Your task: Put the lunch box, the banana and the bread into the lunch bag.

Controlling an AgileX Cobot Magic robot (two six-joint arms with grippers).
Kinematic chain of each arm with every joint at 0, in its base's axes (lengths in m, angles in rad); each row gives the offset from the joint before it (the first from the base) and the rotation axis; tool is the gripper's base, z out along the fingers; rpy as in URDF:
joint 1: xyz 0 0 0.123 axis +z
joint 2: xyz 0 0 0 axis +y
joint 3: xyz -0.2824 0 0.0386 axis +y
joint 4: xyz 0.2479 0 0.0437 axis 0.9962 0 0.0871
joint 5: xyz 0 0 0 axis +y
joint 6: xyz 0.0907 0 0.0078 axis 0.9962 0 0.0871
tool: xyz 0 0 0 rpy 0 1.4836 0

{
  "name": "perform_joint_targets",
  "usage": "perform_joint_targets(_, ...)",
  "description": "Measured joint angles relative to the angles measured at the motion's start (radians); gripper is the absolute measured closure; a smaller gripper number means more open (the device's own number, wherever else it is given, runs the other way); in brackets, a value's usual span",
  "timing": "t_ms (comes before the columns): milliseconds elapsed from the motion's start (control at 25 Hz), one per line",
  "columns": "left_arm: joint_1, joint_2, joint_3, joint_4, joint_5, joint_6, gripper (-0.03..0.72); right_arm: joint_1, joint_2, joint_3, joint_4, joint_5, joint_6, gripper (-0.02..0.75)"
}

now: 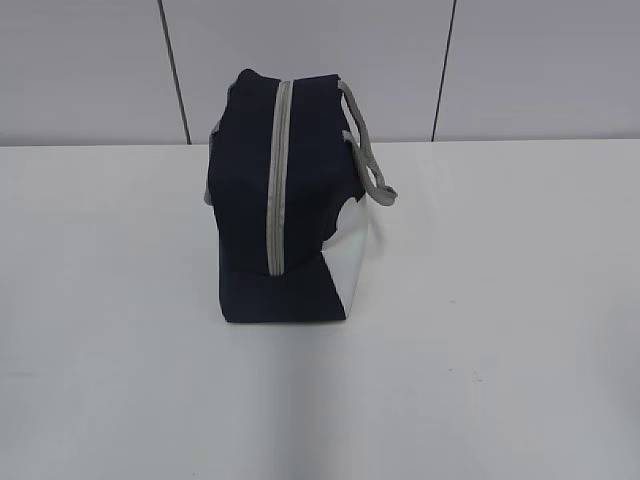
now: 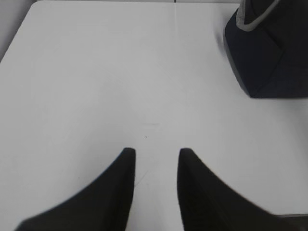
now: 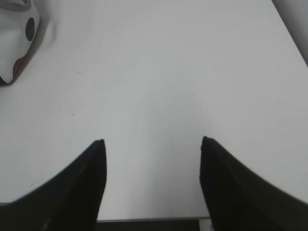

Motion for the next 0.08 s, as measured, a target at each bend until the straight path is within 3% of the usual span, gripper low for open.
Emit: perform_joint_targets(80, 0.0, 0.0, 0.0, 0.0, 0.0, 0.0, 0.453, 0.0, 0.0, 0.0, 0.0, 0.0, 0.0, 0.281)
